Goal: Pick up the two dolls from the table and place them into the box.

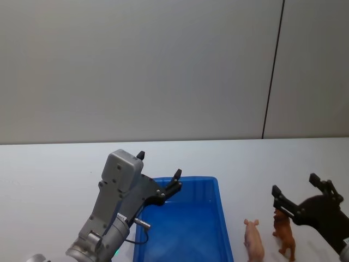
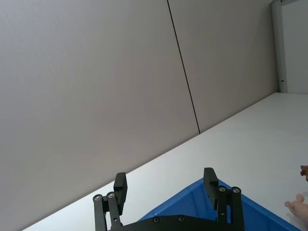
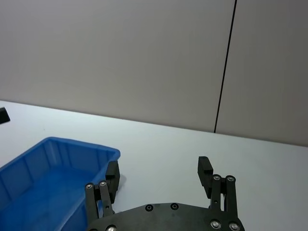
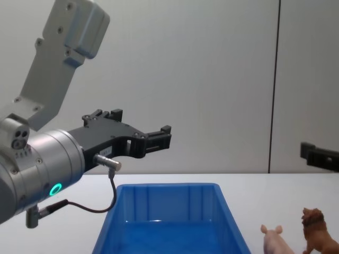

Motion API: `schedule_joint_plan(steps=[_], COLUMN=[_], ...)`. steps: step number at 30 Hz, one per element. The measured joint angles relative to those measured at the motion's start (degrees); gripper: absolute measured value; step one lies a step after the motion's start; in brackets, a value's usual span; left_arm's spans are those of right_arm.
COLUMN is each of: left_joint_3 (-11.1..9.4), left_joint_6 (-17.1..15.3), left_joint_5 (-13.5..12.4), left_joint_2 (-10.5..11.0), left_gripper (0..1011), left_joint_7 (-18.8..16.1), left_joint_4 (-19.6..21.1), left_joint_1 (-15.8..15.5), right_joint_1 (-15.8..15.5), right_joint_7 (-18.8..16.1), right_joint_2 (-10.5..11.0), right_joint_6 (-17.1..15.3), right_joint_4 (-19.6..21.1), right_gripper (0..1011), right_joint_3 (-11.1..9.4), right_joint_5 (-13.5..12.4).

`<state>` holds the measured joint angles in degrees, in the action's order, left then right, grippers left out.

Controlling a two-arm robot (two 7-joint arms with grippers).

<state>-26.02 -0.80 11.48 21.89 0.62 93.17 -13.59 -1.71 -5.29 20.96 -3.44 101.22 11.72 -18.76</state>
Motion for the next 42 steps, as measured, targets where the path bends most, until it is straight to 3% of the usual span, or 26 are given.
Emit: schedule_joint_plan(steps=[17,35,40,42], left_joint_3=[0.0,0.0,0.0,0.0], left_joint_6=[0.0,0.0,0.0,0.0], left_joint_5=[0.0,0.0,0.0,0.0], left_joint_2=[0.0,0.0,0.0,0.0], left_gripper=[1003,1003,1003,1003], left_joint_7=[0.0,0.0,0.0,0.0], left_joint_4=[0.0,0.0,0.0,0.0], left_joint_1=[0.0,0.0,0.0,0.0], right_joint_1=[-3.0,-1.3,-0.3,-0.1], right_joint_7=[-3.5,-5.1,-5.4,-5.4], right_joint_2=[4.1,2.5,1.6,1.4], right_joint_6=[-5.9,-9.7,-10.8,-11.1], right_joint_4=[-0.7,-5.8,-7.8,-8.2], right_gripper=[1001,994,912,831], right_joint_3=[-2.0,-1.2,-0.8,-0.7], right_joint_5=[-2.5,-3.8,-4.1,-4.2])
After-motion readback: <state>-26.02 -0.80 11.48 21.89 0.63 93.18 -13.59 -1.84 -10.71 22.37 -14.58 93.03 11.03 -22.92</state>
